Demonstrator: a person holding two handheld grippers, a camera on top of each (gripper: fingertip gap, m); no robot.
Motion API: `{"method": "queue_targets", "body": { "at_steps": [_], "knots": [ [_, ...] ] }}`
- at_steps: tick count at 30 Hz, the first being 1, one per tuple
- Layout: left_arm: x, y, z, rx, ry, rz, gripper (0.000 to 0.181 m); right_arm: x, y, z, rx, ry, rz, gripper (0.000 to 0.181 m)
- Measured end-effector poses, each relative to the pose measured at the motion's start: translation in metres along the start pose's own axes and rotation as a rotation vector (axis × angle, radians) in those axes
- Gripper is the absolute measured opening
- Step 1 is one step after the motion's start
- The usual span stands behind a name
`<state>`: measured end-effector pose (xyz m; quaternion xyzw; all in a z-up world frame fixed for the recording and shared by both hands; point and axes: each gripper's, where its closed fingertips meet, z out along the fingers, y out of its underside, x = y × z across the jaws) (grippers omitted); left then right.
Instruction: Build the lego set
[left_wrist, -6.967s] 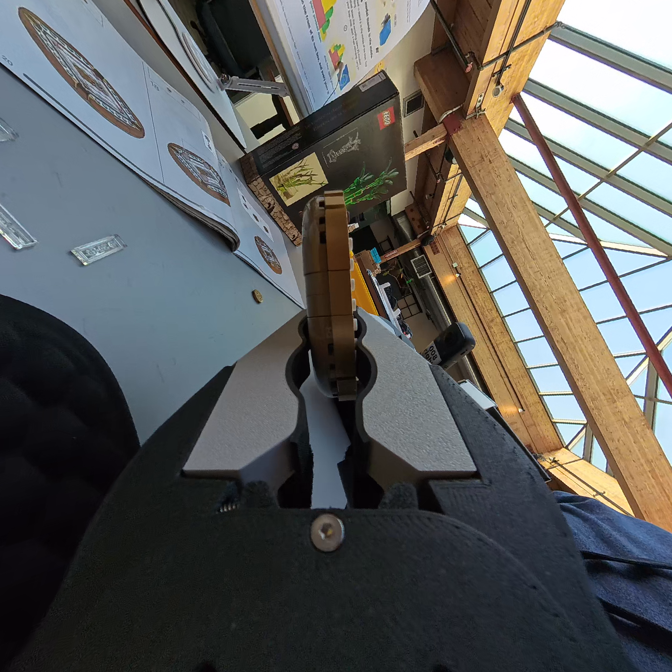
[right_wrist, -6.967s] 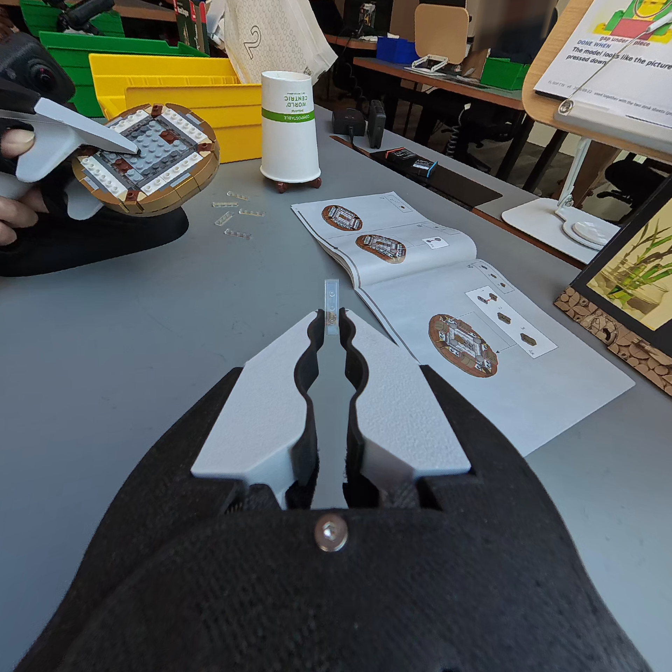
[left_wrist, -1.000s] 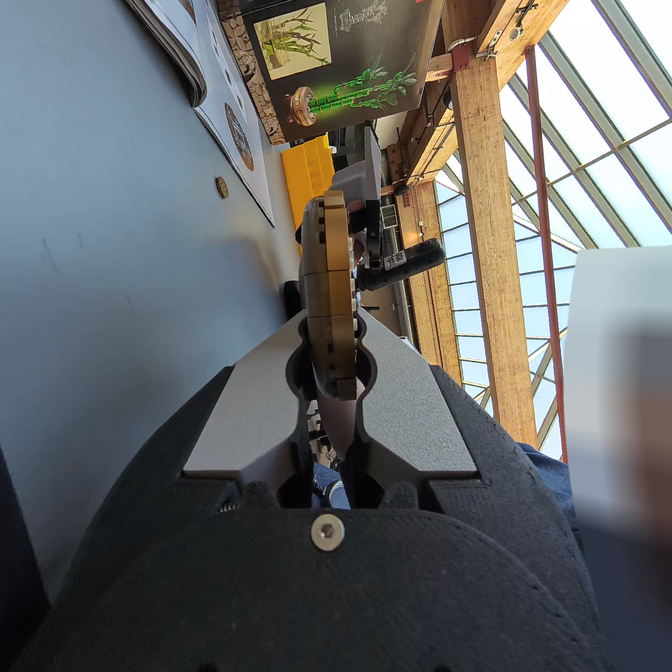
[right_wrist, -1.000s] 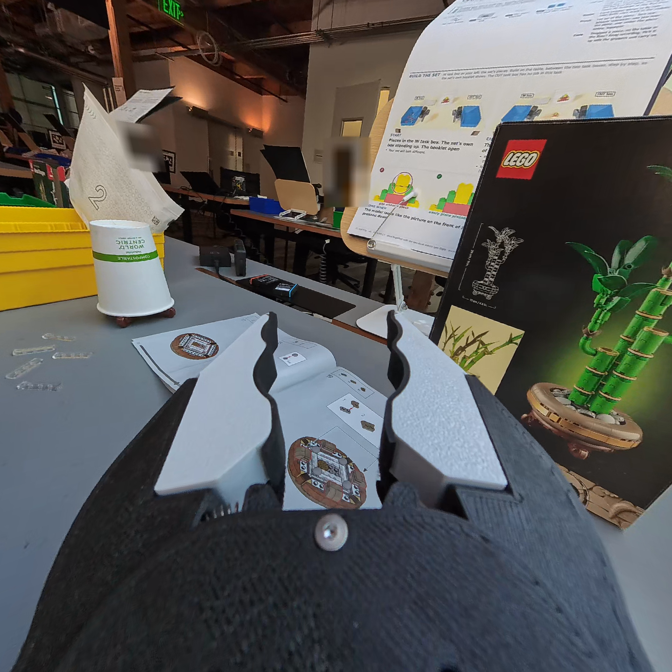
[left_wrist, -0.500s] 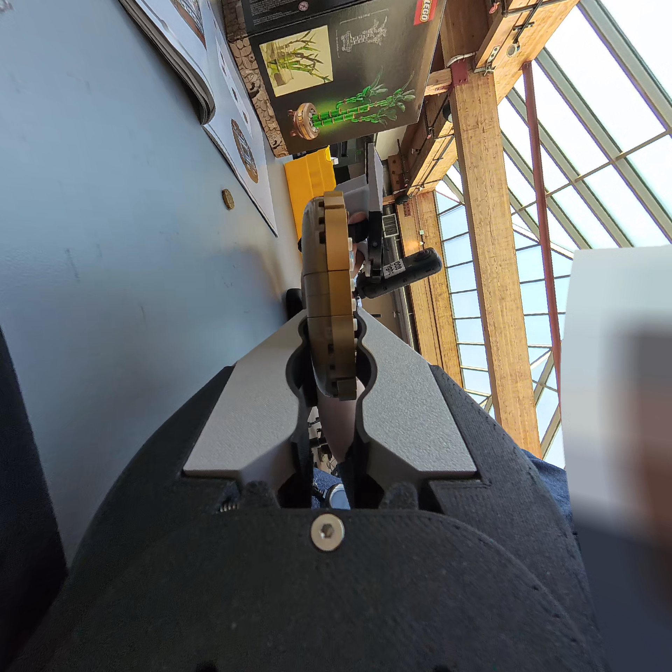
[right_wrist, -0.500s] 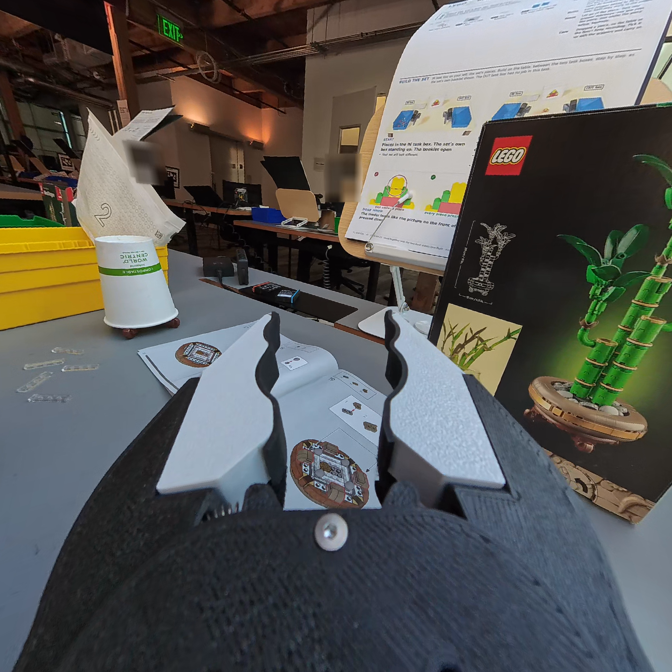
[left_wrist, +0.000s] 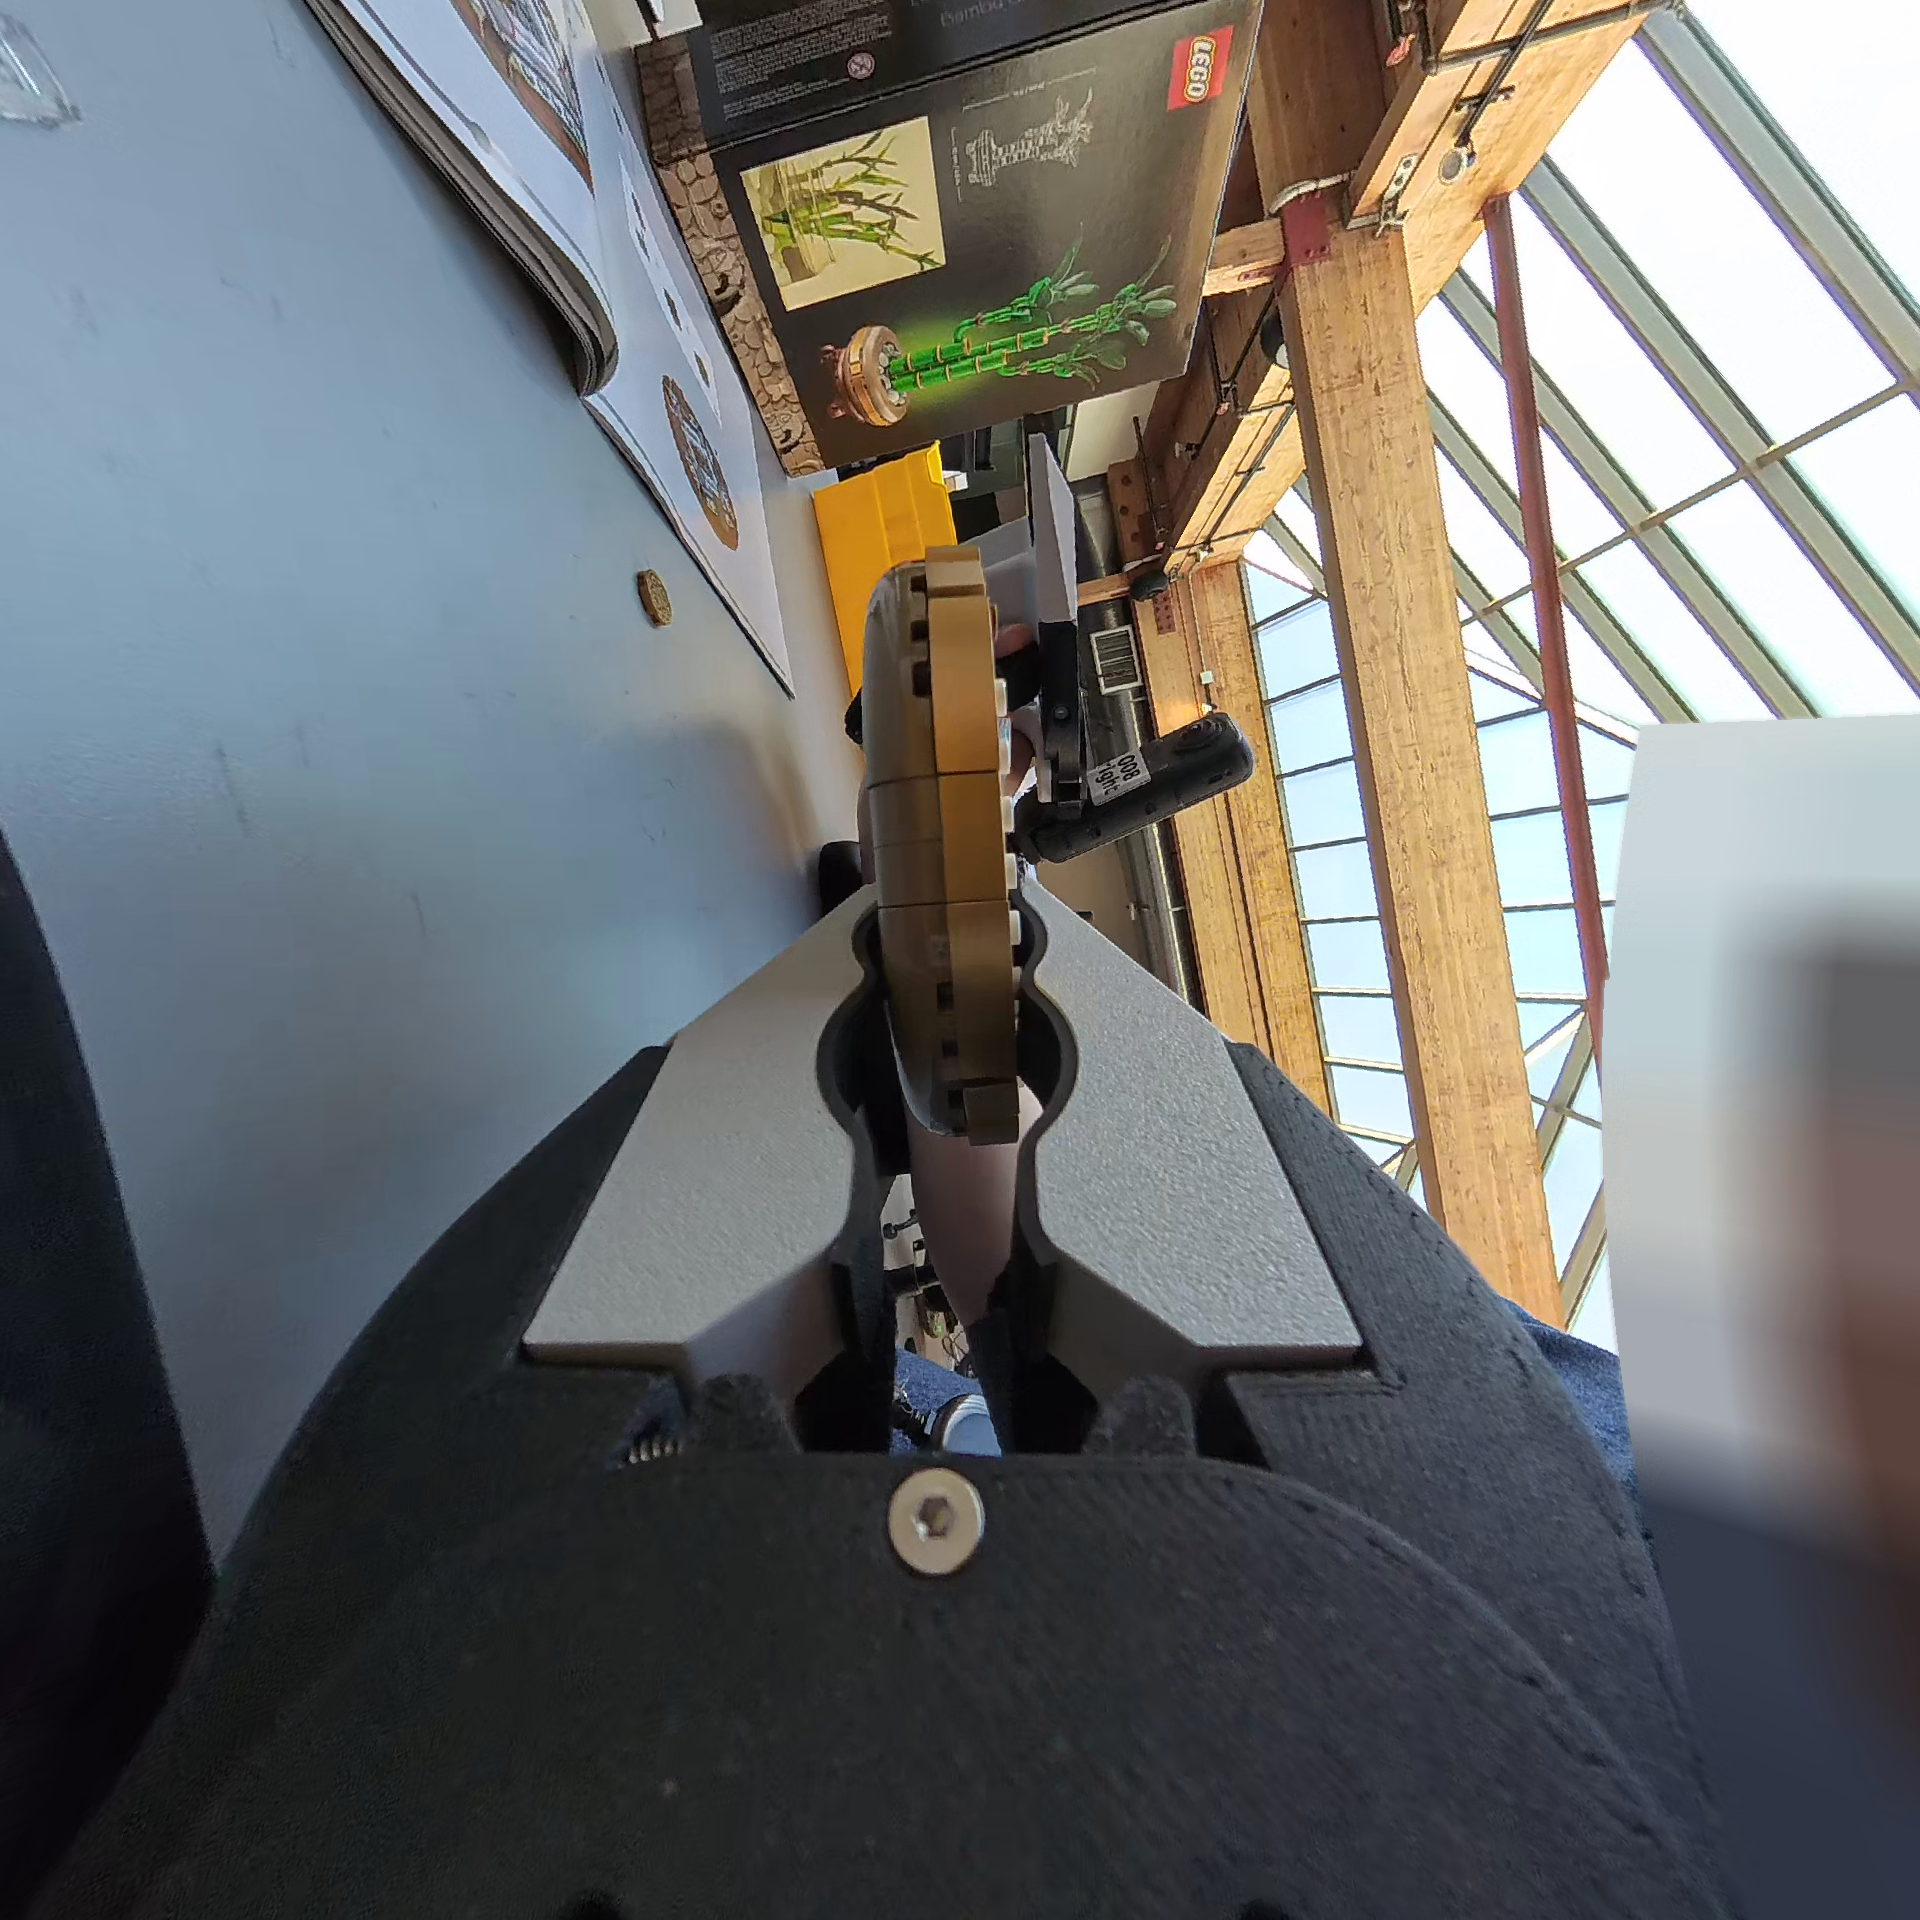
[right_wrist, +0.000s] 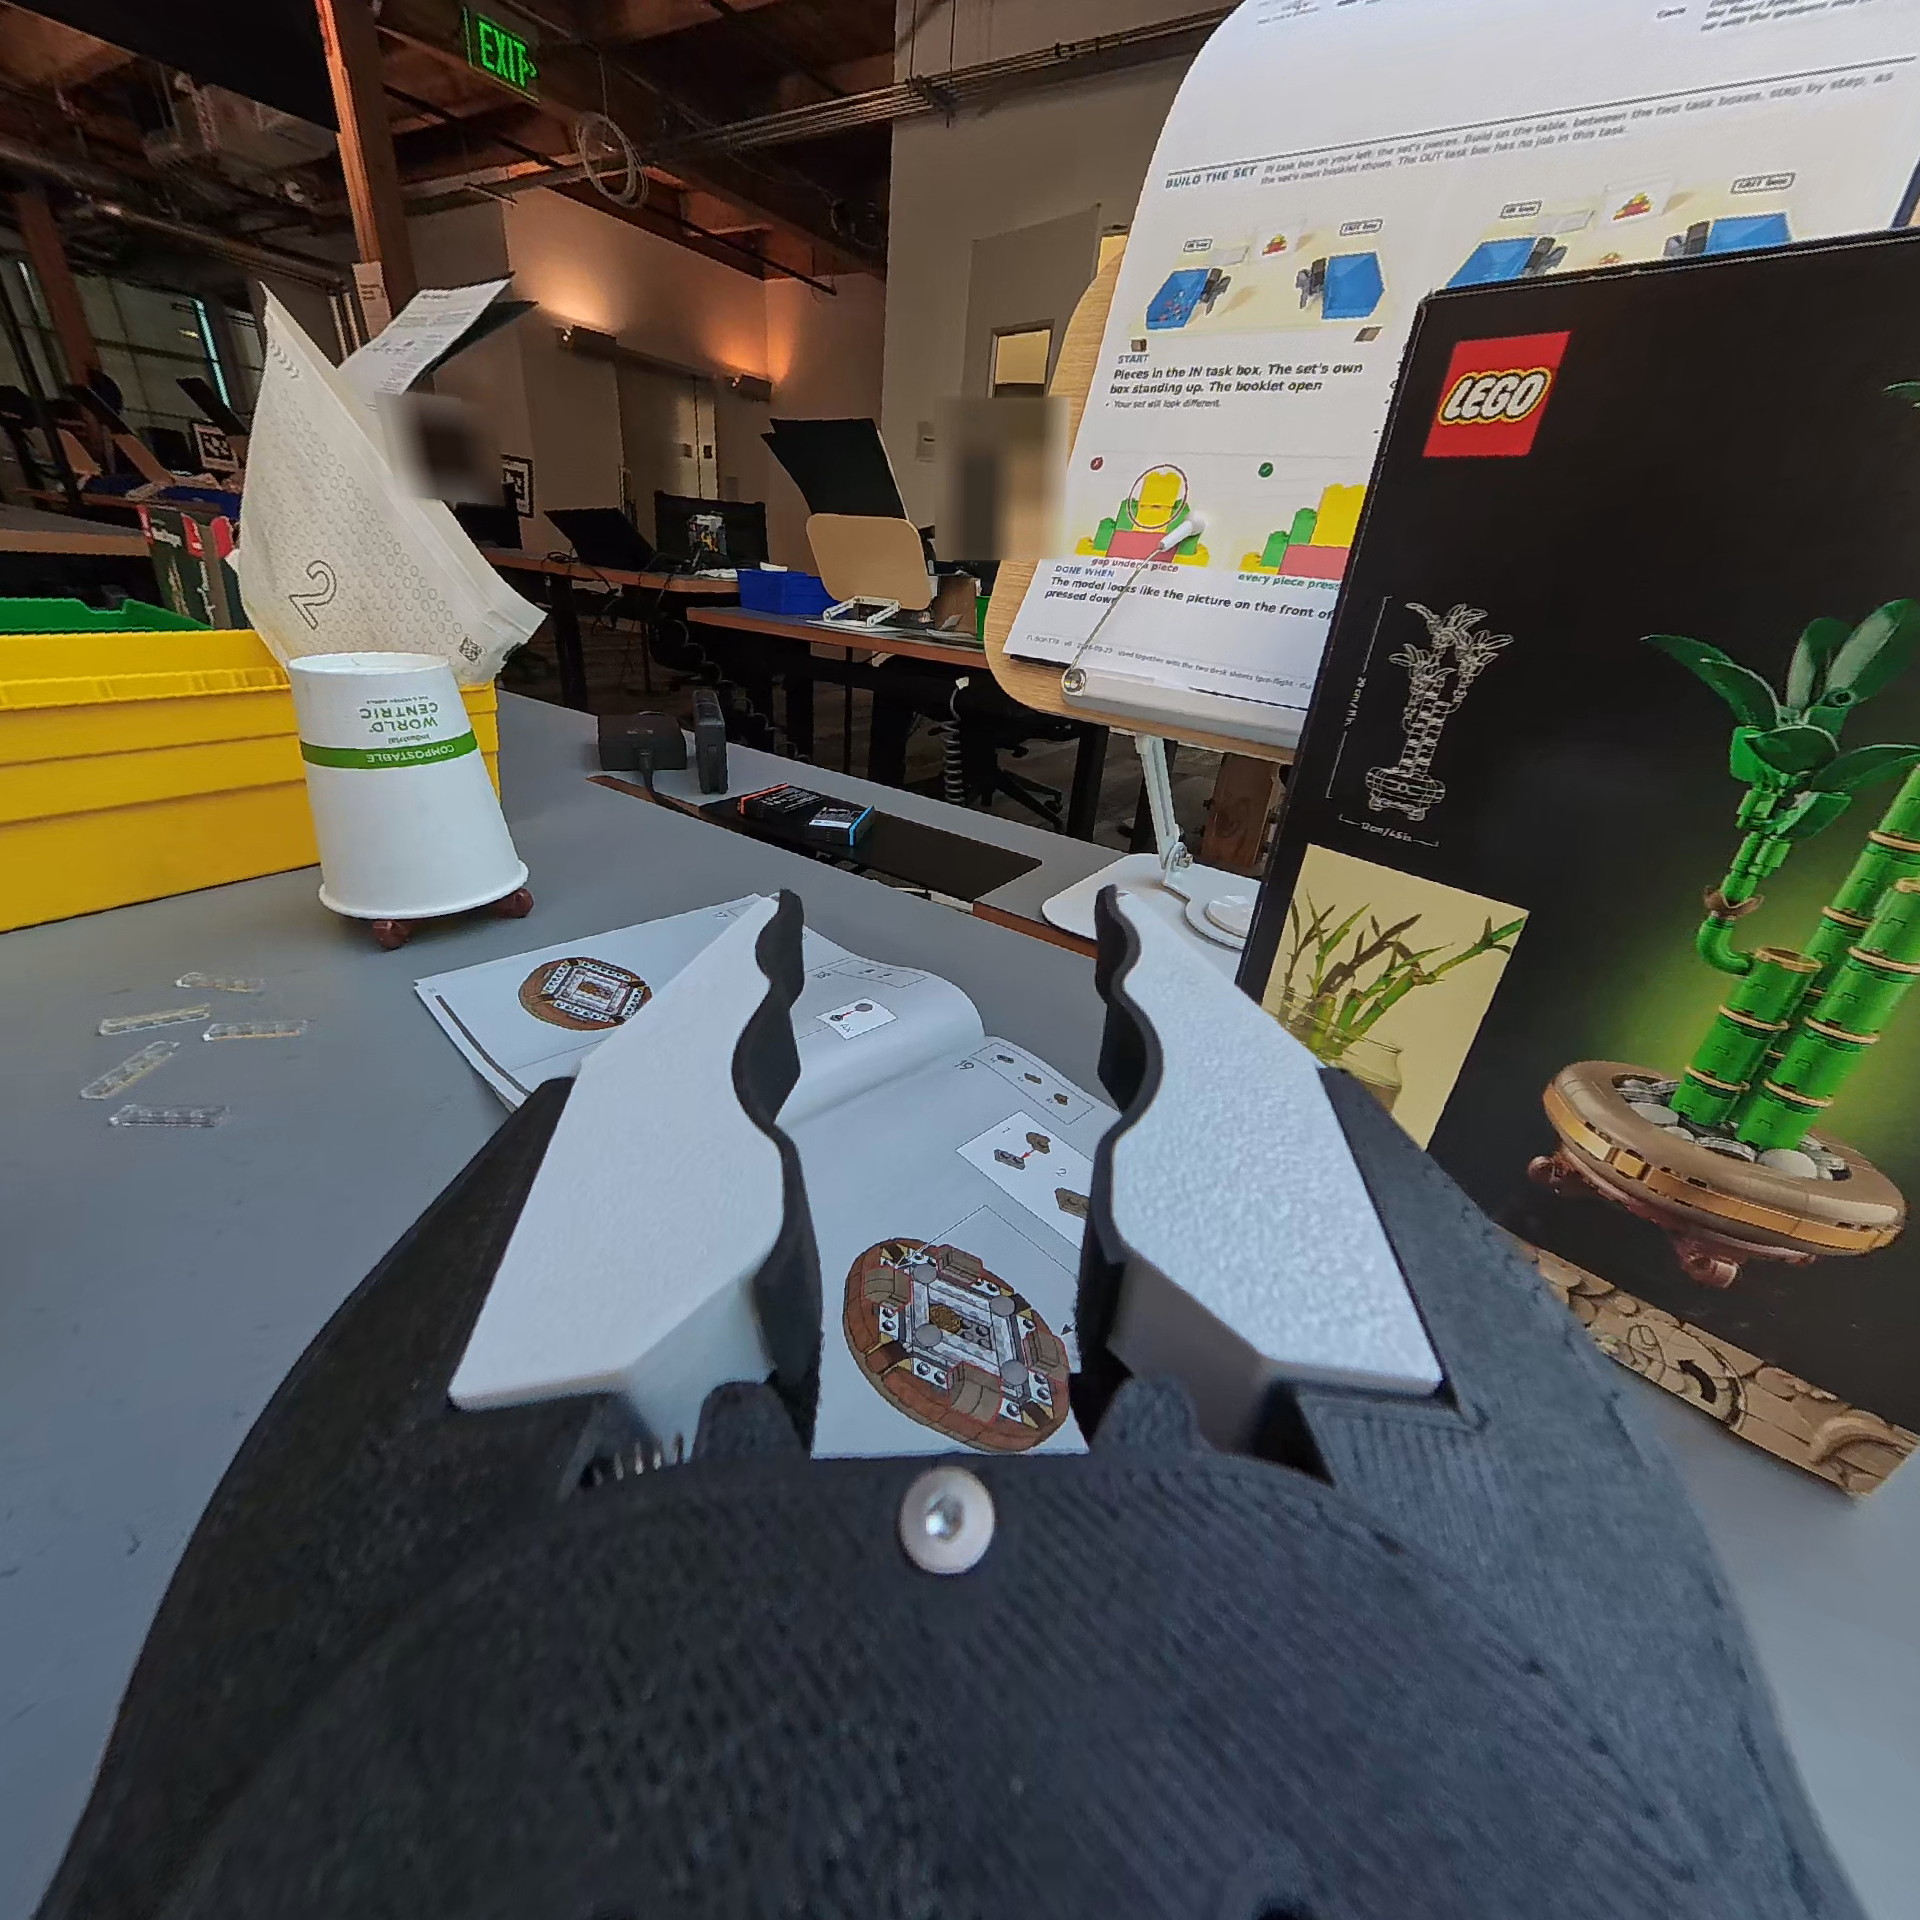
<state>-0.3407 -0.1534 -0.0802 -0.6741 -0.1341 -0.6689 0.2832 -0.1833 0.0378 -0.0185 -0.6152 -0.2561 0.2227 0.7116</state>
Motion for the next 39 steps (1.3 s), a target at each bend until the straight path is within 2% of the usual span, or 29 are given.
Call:
{"method": "queue_targets", "body": {
  "at_steps": [6, 9, 11, 13, 15, 17, 19, 21, 26, 39],
  "knots": [
    [-0.001, 0.001, -0.001, 0.0, -0.002, -0.001, 0.018, -0.004, 0.004, 0.003, -0.023, -0.027, 0.003, 0.054],
    [-0.002, 0.003, 0.0, -0.01, -0.016, 0.019, 0.017, -0.02, 0.008, 0.006, -0.044, -0.127, 0.033, 0.05],
    [-0.003, 0.004, 0.001, -0.018, -0.035, 0.047, 0.018, -0.055, 0.007, 0.007, -0.09, -0.334, 0.135, 0.044],
    [-0.003, 0.007, 0.002, -0.03, -0.048, 0.08, 0.018, -0.101, 0.004, 0.0, -0.228, -0.584, 0.336, 0.046],
    [-0.002, 0.01, 0.004, -0.046, -0.063, 0.125, 0.017, -0.15, -0.015, -0.017, -0.319, -0.848, 0.54, 0.047],
    [0.003, 0.015, 0.006, -0.059, -0.05, 0.159, 0.018, -0.182, -0.014, -0.029, -0.486, -0.977, 0.614, 0.052],
    [0.004, 0.02, 0.008, -0.077, -0.052, 0.177, 0.018, -0.204, -0.008, -0.046, -0.655, -1.096, 0.611, 0.053],
    [0.004, 0.024, 0.009, -0.091, -0.053, 0.186, 0.018, -0.212, 0.002, -0.053, -0.765, -1.118, 0.554, 0.053],
    [0.004, 0.025, 0.009, -0.095, -0.037, 0.163, 0.018, -0.213, 0.018, -0.053, -0.85, -1.093, 0.48, 0.049],
    [0.006, 0.029, 0.013, -0.116, -0.021, 0.161, 0.018, -0.221, 0.024, -0.054, -0.819, -1.089, 0.446, 0.048]
  ]
}}
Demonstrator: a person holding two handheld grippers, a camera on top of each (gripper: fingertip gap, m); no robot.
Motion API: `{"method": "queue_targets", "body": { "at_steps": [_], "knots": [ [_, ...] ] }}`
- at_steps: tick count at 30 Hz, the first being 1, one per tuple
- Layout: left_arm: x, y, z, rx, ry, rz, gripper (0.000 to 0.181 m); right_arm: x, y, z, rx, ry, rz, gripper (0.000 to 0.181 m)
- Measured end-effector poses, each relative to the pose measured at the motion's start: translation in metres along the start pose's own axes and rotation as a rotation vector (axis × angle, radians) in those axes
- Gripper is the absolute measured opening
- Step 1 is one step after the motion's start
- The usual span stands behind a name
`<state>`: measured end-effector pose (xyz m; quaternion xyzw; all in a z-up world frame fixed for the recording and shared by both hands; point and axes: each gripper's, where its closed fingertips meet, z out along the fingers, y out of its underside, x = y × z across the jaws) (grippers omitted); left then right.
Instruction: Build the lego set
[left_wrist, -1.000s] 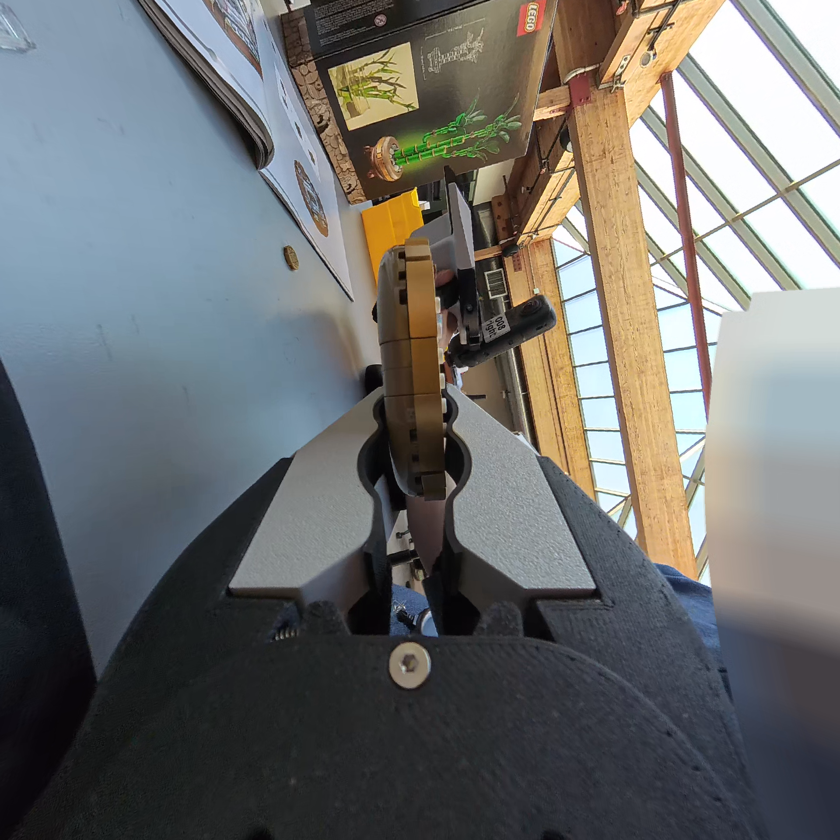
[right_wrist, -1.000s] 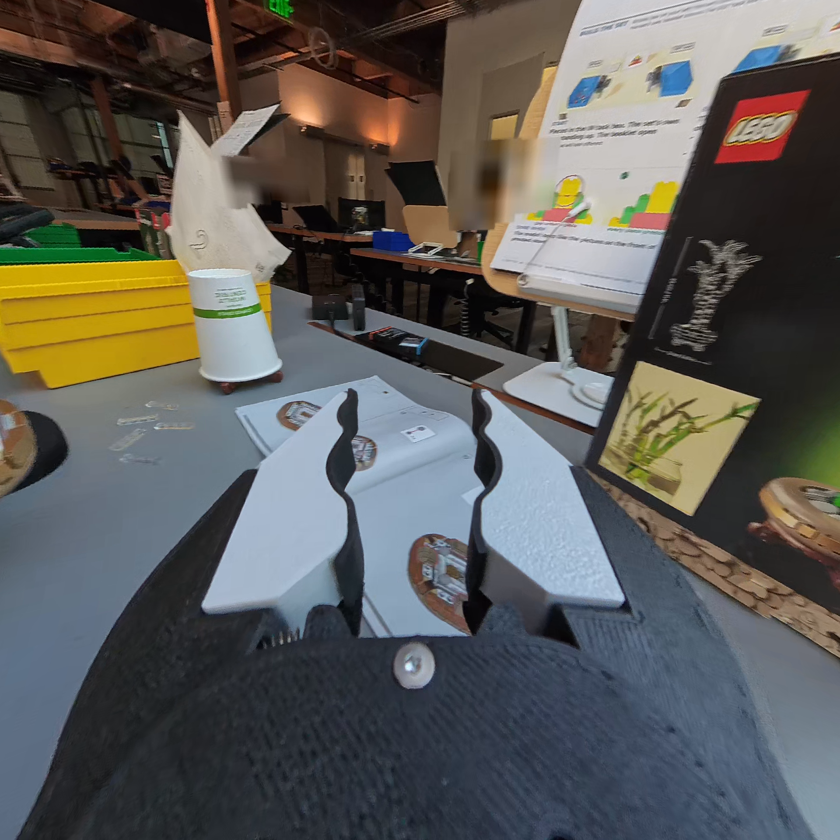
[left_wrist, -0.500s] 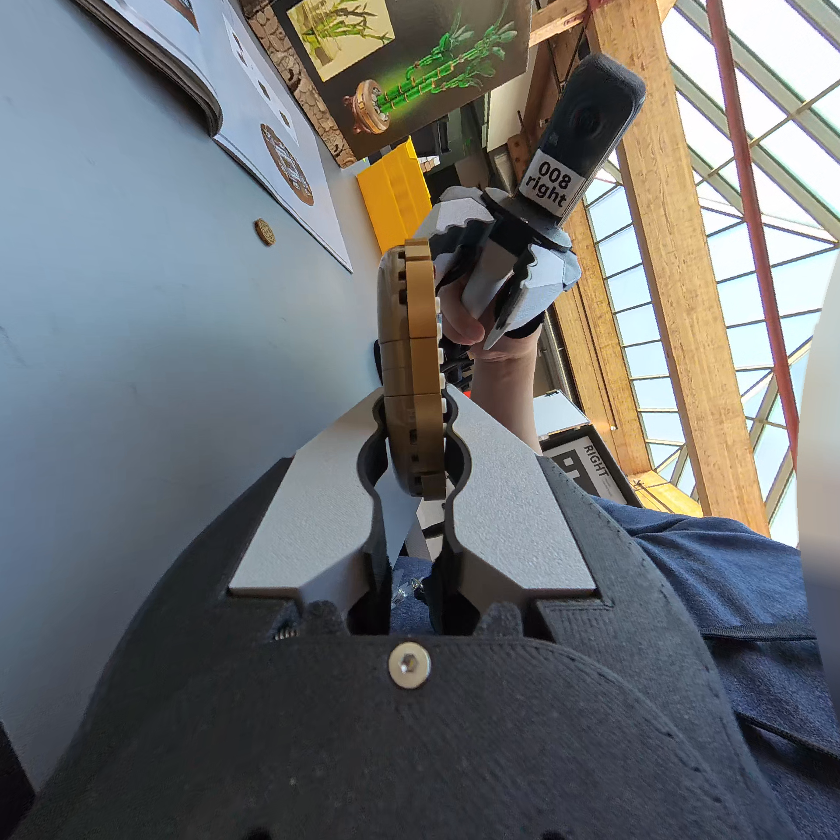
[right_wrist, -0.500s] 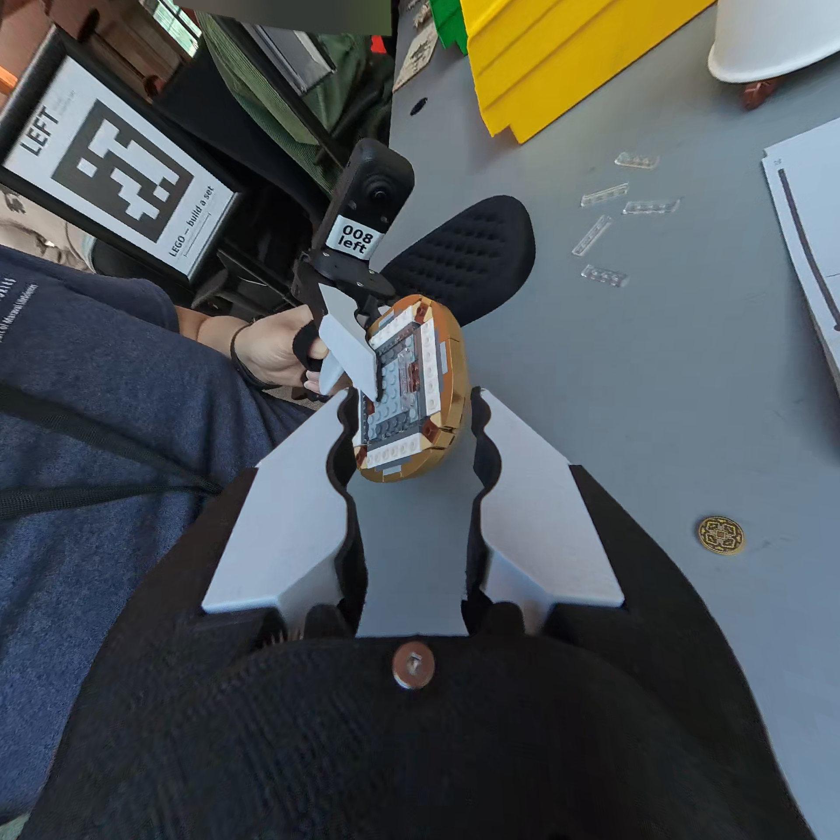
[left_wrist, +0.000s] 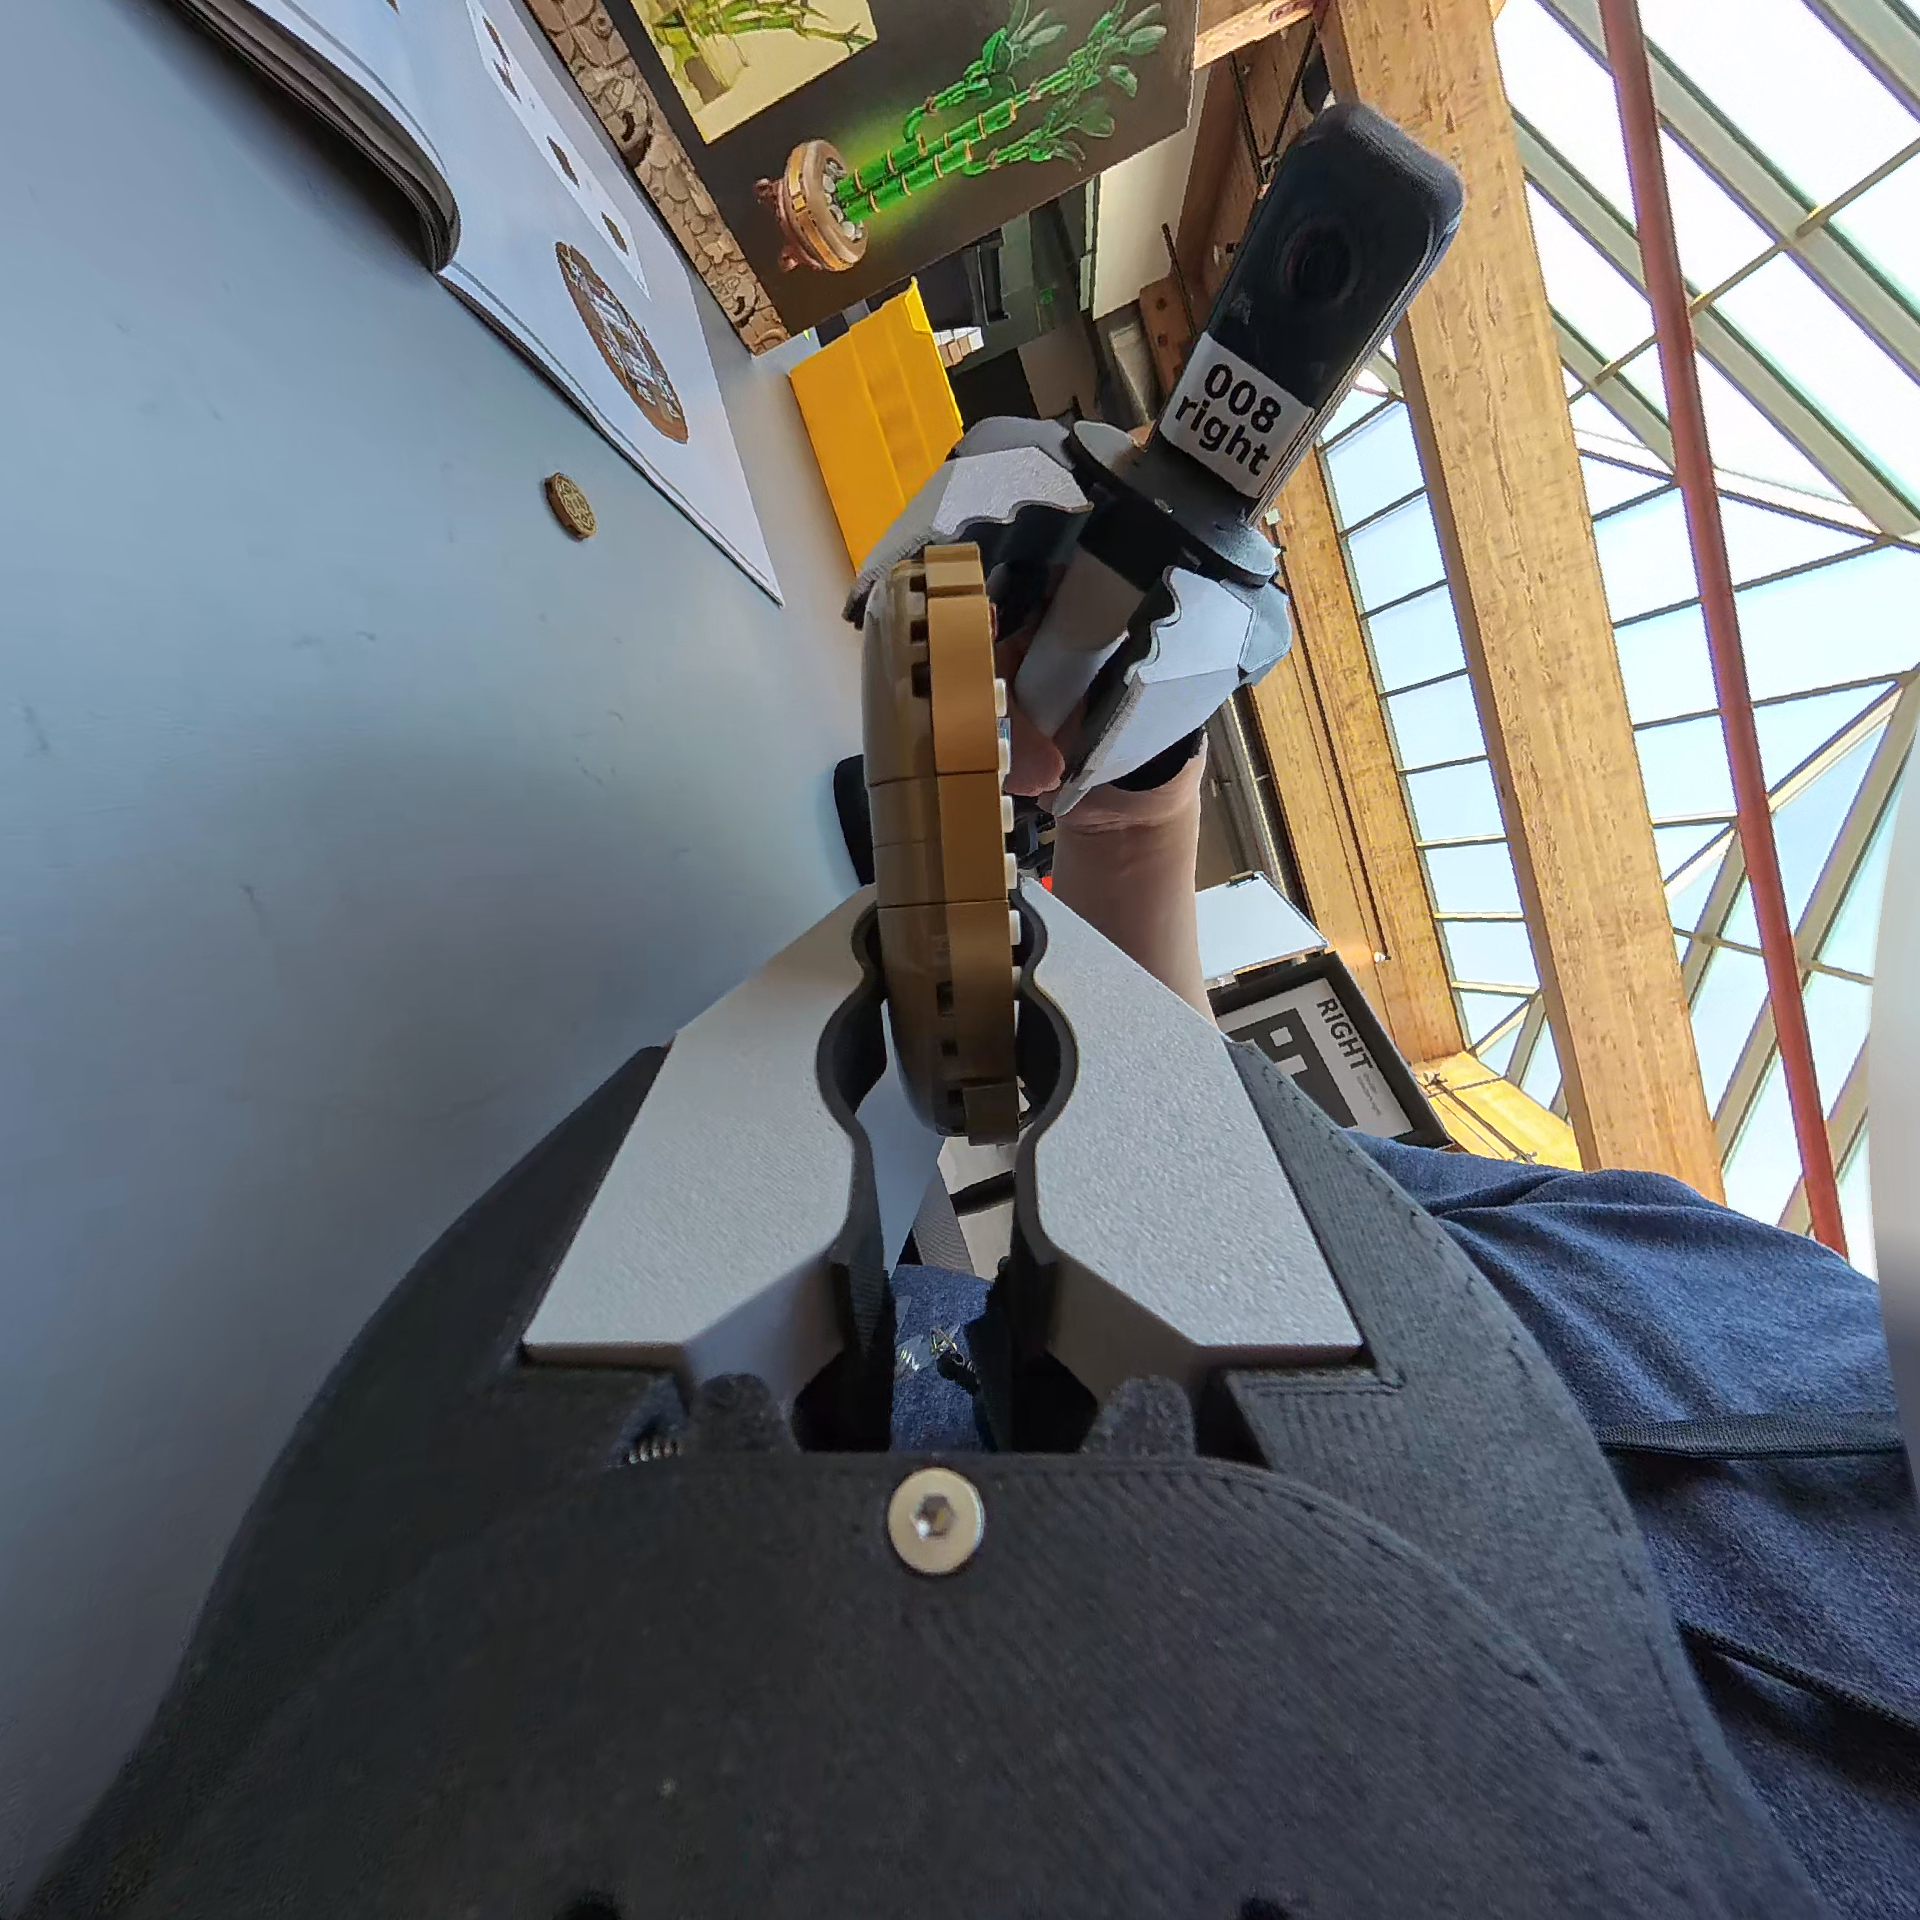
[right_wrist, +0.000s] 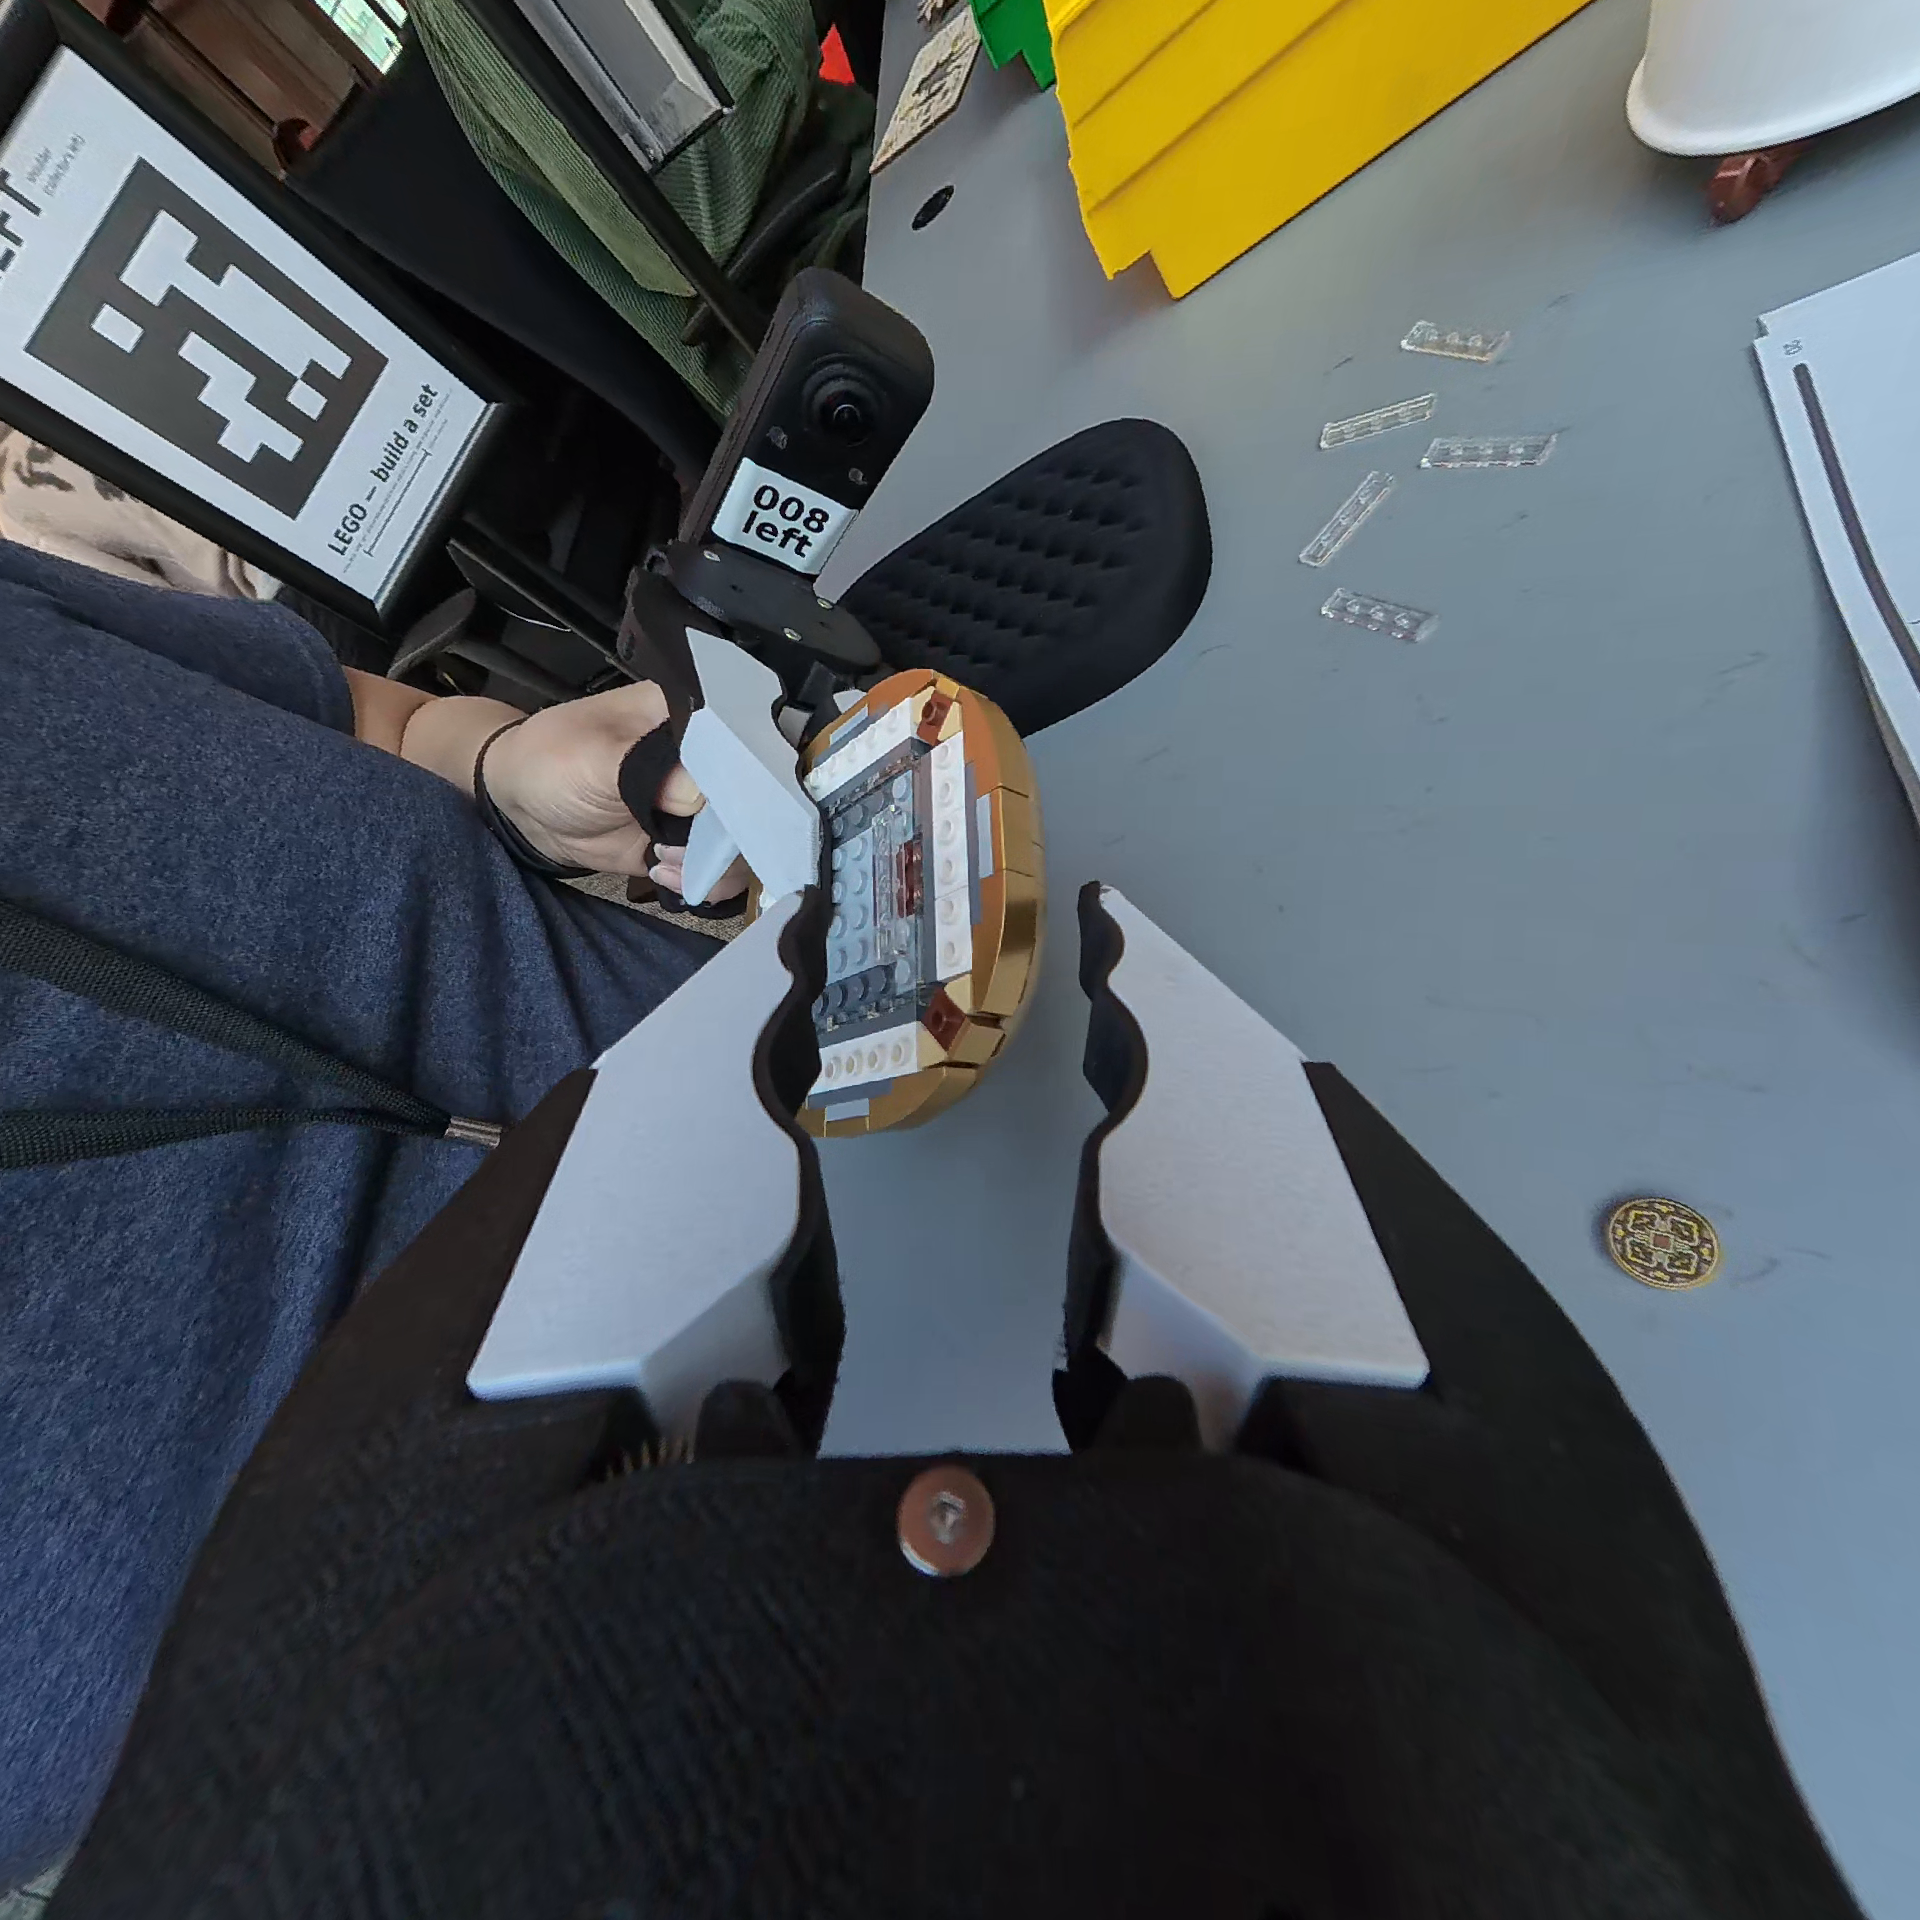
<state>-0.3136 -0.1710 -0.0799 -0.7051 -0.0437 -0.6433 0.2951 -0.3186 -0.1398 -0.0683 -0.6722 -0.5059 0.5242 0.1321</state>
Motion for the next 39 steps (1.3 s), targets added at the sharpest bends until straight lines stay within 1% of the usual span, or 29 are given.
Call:
{"method": "queue_targets", "body": {
  "at_steps": [5, 22, 26, 29, 34, 39],
  "knots": [
    [0.0, -0.001, 0.0001, 0.005, 0.001, -0.001, 0.018, 0.0014, 0.0016, 0.0004, -0.007, 0.024, -0.014, 0.047],
    [0.0004, 0.0026, 0.0026, -0.009, 0.002, 0.0, 0.018, 0.0034, 0.0033, 0.0063, -0.005, 0.024, -0.016, 0.044],
    [0.0006, 0.0033, 0.0031, -0.012, 0.002, 0.002, 0.018, 0.0051, 0.0057, 0.0082, -0.008, 0.028, -0.013, 0.04],
    [0.0002, 0.0037, 0.0033, -0.016, -0.003, 0.007, 0.018, 0.0027, 0.0064, 0.009, -0.005, 0.009, -0.012, 0.033],
    [-0.0002, 0.0054, 0.0035, -0.024, -0.009, 0.029, 0.018, 0.0019, 0.0077, 0.0094, -0.004, -0.01, 0.01, 0.033],
    [0.0039, 0.0047, 0.0036, -0.019, 0.0, 0.073, 0.018, -0.0026, 0.005, 0.0081, 0.028, -0.073, 0.063, 0.031]
  ]
}}
